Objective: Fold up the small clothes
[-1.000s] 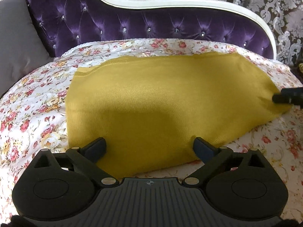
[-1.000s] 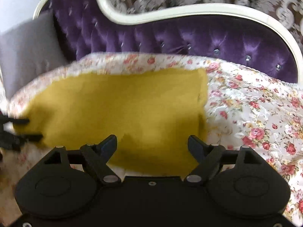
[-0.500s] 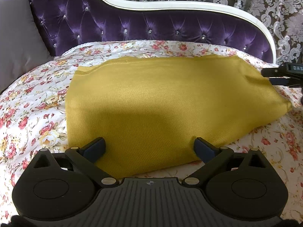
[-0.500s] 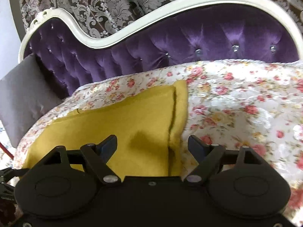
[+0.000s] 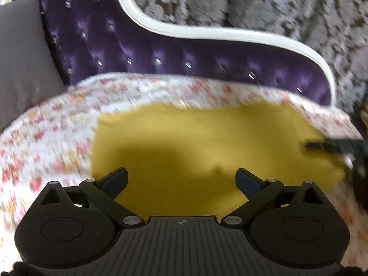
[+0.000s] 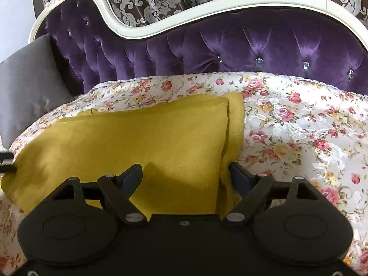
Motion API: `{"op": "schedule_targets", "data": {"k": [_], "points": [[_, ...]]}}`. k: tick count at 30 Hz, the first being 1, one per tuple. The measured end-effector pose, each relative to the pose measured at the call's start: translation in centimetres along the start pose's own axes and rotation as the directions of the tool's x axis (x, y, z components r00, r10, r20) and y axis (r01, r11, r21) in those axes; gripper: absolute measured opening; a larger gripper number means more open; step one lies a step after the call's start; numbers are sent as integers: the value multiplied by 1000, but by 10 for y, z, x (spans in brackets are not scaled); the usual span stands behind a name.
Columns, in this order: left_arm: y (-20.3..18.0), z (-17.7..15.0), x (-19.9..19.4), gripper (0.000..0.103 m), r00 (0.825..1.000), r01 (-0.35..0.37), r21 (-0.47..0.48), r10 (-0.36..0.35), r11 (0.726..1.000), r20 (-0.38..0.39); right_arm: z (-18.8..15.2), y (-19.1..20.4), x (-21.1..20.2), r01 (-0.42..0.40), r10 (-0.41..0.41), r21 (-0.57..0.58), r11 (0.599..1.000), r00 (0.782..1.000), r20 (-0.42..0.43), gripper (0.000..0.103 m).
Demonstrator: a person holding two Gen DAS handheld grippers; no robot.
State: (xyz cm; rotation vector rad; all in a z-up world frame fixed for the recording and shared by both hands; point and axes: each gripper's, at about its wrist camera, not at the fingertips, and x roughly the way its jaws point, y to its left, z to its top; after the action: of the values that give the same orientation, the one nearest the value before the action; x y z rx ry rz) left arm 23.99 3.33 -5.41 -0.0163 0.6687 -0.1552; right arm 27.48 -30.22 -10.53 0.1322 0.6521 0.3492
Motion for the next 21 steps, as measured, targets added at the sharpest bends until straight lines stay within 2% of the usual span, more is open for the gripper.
{"op": "schedule_targets", "data": {"k": [3, 5, 7, 8, 9, 11, 13, 17, 21], "points": [[13, 21, 26, 101, 997, -78, -1, 78, 997, 5, 1, -2, 1, -9, 9, -8, 1000, 1000, -4, 84], [25, 27, 50, 101, 990, -140, 7, 141, 990, -29, 0, -1, 2, -11, 11, -22, 1000, 1000, -5, 84], [37, 28, 76, 103, 973, -204, 33, 207, 978, -100, -1, 0, 2, -9, 9, -34, 999, 1000, -6, 85], [45, 26, 85, 103, 972, -199, 29, 201, 980, -126, -1, 1, 2, -8, 8, -40, 999, 1000, -7, 85], [52, 27, 88, 103, 976, -176, -12, 173, 984, -130, -1, 1, 3, -8, 8, -44, 999, 1000, -7, 85], [57, 35, 84, 102, 974, -176, -75, 163, 981, -160, -1, 3, 4, -1, 1, -56, 998, 1000, -8, 86], [45, 45, 72, 101, 975, -191, -46, 184, 980, -126, -2, 4, 4, 1, -1, -67, 998, 1000, -7, 88], [9, 64, 57, 101, 996, -70, -28, 68, 997, -65, -3, 4, 4, -4, 4, -66, 998, 1000, -3, 88], [-28, 74, 77, 101, 996, 18, 2, -18, 1000, -93, -3, -1, 2, -24, 24, -43, 999, 1000, 5, 88]]}}
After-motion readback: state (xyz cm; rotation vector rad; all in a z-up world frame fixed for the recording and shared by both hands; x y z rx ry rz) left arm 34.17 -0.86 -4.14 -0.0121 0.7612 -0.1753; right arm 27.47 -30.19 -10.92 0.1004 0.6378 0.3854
